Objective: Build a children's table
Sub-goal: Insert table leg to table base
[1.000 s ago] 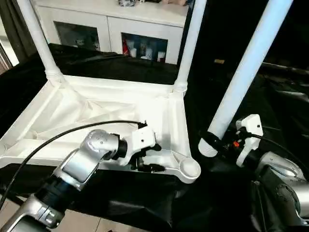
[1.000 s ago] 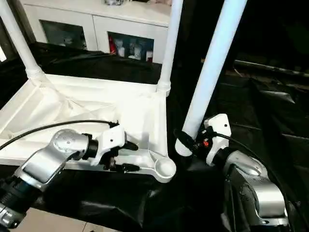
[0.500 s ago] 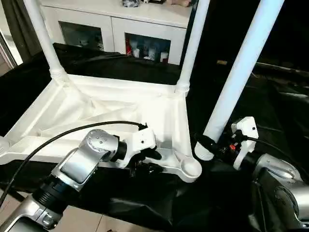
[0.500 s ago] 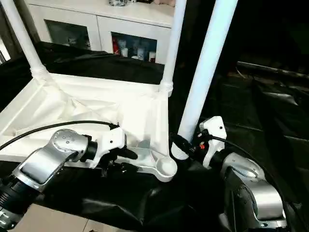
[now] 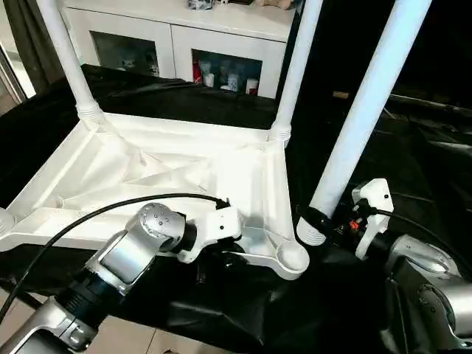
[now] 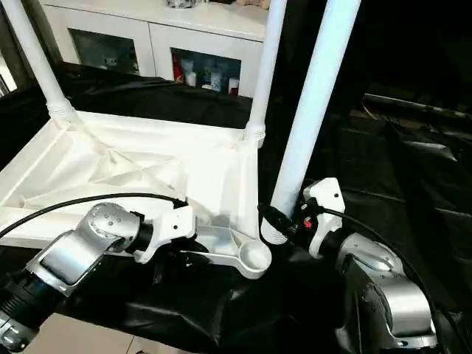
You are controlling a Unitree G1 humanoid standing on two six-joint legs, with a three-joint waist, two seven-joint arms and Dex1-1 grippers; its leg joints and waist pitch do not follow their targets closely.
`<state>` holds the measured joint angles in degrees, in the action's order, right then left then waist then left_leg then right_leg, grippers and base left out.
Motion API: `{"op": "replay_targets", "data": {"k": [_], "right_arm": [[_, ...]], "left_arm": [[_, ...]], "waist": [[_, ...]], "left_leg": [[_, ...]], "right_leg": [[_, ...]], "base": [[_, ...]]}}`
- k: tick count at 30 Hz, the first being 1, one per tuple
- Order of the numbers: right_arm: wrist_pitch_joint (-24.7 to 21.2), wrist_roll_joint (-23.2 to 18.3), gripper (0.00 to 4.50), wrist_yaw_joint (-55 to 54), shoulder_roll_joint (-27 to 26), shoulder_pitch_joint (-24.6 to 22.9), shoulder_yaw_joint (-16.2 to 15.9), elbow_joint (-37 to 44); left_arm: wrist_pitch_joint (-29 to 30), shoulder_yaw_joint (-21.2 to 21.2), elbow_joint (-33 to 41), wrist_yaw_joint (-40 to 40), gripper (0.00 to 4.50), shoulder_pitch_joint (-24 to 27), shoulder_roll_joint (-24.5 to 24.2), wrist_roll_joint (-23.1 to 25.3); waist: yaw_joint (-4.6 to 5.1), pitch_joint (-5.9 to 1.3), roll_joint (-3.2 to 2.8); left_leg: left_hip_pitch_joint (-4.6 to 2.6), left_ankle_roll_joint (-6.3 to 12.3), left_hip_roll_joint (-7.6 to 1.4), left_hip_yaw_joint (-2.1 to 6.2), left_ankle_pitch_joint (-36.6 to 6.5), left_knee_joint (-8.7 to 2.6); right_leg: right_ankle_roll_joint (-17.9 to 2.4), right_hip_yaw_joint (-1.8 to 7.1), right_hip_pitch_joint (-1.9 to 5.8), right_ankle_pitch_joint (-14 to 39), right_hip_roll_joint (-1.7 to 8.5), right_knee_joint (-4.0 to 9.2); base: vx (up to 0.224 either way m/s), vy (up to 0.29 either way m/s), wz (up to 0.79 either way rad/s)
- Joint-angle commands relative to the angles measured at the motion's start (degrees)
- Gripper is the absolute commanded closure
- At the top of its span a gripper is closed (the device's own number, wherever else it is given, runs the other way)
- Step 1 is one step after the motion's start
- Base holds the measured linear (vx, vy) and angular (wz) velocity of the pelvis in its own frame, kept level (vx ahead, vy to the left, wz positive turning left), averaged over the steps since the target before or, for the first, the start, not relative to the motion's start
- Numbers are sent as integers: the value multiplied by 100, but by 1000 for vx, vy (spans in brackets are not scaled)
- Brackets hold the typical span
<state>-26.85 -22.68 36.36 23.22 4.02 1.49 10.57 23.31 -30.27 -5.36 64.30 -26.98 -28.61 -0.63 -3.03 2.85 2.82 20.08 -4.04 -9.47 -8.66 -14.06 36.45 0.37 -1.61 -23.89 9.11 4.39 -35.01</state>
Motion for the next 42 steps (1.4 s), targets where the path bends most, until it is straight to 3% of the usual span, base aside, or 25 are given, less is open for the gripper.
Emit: {"op": "replay_targets", "data": {"k": [1, 7, 8, 12, 14, 18, 21, 22, 23, 24, 26, 27, 31, 37, 42], "right_arm": [[-4, -2, 259, -8, 41, -54, -7, 169], [-13, -28, 259, 21, 38, -49, -12, 171], [-20, -42, 259, 31, 33, -27, -13, 158], [-58, -99, 259, 56, -1, 46, -20, 115], [-208, -185, 259, 26, -73, 154, -37, 72], [-554, -174, 259, 10, -178, 528, -275, -177], [-570, -60, 259, 44, -227, 777, -419, -445], [-561, -10, 259, 85, -266, 952, -486, -629], [-564, 35, 259, 137, -295, 1116, -548, -811], [-540, 89, 259, 181, -302, 1221, -602, -939], [-457, 211, 259, 224, -317, 1374, -676, -1162], [-380, 283, 259, 218, -336, 1472, -705, -1312], [-221, 378, 259, 176, -424, 1828, -778, -1845], [-197, 453, 260, 449, -433, 2028, -921, -2246], [-55, 296, 260, 539, -529, 2015, -749, -2437]], "left_arm": [[-79, 2, -14, 55, 419, -78, -3, 31], [-66, 109, 14, 105, 449, -87, 19, -93], [-57, 131, 16, 118, 449, -74, 24, -113], [-80, 129, -63, 75, 449, -44, -10, -24], [-67, 232, -229, -131, 450, -49, 76, 9], [34, 618, -783, -850, 450, -261, 457, 20], [35, 623, -879, -820, 450, -357, 476, 4], [20, 616, -899, -756, 450, -387, 477, -24], [12, 616, -922, -713, 450, -412, 484, -50], [4, 614, -935, -686, 450, -425, 485, -62], [-33, 609, -960, -615, 450, -436, 479, -80], [-69, 607, -979, -553, 450, -439, 473, -89], [-214, 591, -1126, -422, 450, -486, 450, -92], [-295, 688, -1328, -401, 450, -638, 498, -98], [-442, 838, -1476, -408, 450, -678, 584, -214]], "waist": [[-10, -310, -58], [29, -319, -47], [44, -318, -28], [50, -305, -42], [58, -301, -75], [94, -303, -28], [89, -309, -29], [100, -312, 16], [114, -326, -15], [127, -311, 36], [88, -324, 4], [77, -310, 48], [70, -316, 60], [90, -279, 99], [82, -256, 102]], "left_leg": [[42, 18, -268, 49, -894, -586], [64, 64, -266, 43, -686, -572], [67, 87, -263, 39, -670, -569], [55, 108, -268, 32, -749, -571], [49, 74, -276, 38, -819, -581], [89, 40, -253, 49, -835, -576], [102, 24, -255, 48, -758, -574], [111, 37, -253, 42, -746, -572], [105, 32, -247, 46, -707, -563], [96, 53, -247, 29, -730, -563], [52, 83, -260, 9, -594, -554], [66, 133, -261, 0, -470, -563], [70, 218, -258, -13, -235, -561], [70, 189, -269, -15, -435, -579], [54, 129, -273, -12, -717, -594]], "right_leg": [[-1113, 192, 316, 1679, 316, 394], [-1232, 186, 341, 1331, 320, 353], [-1238, 185, 346, 1341, 321, 360], [-1211, 184, 330, 1572, 327, 387], [-1174, 170, 323, 1691, 322, 394], [-1094, 148, 354, 1911, 321, 407], [-1014, 146, 358, 1993, 342, 422], [-1002, 140, 359, 2018, 341, 430], [-1009, 129, 348, 2055, 348, 420], [-1008, 129, 323, 2095, 335, 443], [-1068, 144, 309, 1914, 335, 424], [-1126, 145, 311, 1741, 335, 397], [-1268, 132, 331, 1305, 333, 354], [-1176, 133, 325, 1718, 343, 396], [-1042, 138, 293, 2190, 356, 455]], "base": [[0, 0, 0], [0, 0, 0], [0, 0, 0], [0, 0, 0], [0, 0, 0], [0, 0, 0], [0, 0, 0], [0, 0, 0], [0, 0, 0], [0, 0, 0], [0, 0, 0], [0, 0, 0], [0, 0, 0], [0, 0, 0], [0, 0, 0]]}}
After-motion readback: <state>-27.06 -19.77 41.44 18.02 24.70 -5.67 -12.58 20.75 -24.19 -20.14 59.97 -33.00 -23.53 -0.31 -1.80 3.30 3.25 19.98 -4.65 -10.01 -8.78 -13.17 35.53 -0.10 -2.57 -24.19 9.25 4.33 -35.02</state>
